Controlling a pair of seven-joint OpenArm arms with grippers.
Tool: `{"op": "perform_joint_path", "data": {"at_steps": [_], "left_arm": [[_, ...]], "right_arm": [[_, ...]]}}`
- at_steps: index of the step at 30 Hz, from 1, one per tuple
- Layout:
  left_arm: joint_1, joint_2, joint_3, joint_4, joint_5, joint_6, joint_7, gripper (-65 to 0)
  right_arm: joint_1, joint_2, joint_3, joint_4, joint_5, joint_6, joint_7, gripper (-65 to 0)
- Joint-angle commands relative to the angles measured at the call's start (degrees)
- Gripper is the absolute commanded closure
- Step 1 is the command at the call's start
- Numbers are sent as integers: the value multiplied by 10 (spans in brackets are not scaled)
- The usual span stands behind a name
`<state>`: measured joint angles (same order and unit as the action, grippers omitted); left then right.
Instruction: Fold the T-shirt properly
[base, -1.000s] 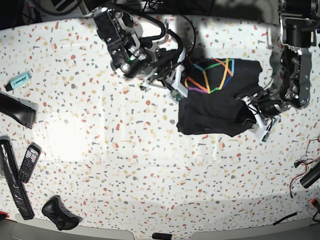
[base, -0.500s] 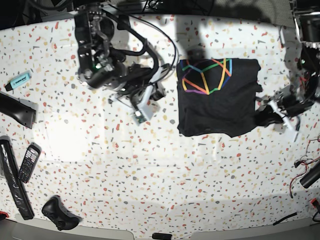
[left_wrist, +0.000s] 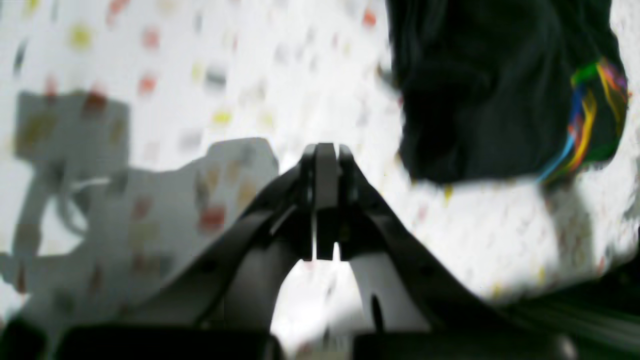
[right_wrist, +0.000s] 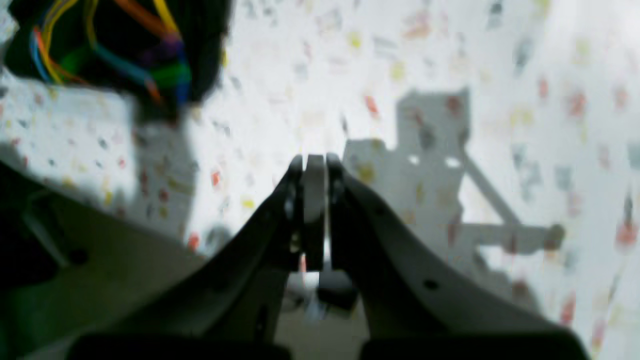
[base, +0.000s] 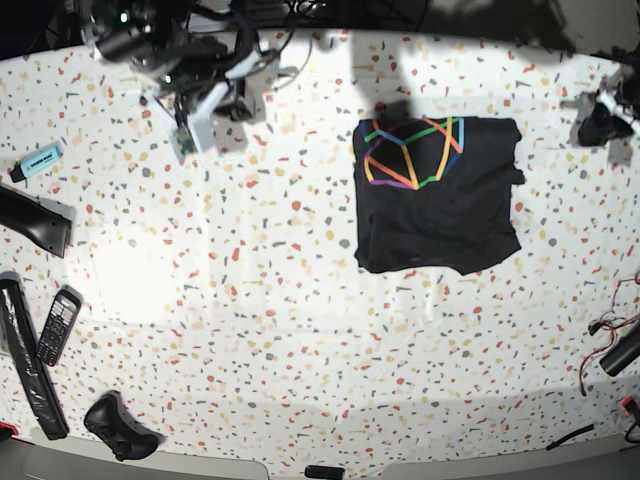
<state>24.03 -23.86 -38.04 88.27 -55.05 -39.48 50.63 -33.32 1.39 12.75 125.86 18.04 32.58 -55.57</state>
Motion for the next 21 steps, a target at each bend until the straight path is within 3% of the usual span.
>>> {"op": "perform_joint_path", "data": {"at_steps": [1,12,18,21], "left_arm": [[16,-3,-15,11,-10,-5,-9,0],[148,21,-47,11,-4,-5,16,0],[171,77,-47,-18,69,-5,0,0],[171,101,-47,-70,92,-5,-32,0]], "right_arm": [[-21,0,10,16,7,-9,12,0],[-181,0,117,13,26,-15,-3,0],[-191,3,147,-51,26,-15,-8,0],[-188,15,146,-123,26,6,21,0]]}}
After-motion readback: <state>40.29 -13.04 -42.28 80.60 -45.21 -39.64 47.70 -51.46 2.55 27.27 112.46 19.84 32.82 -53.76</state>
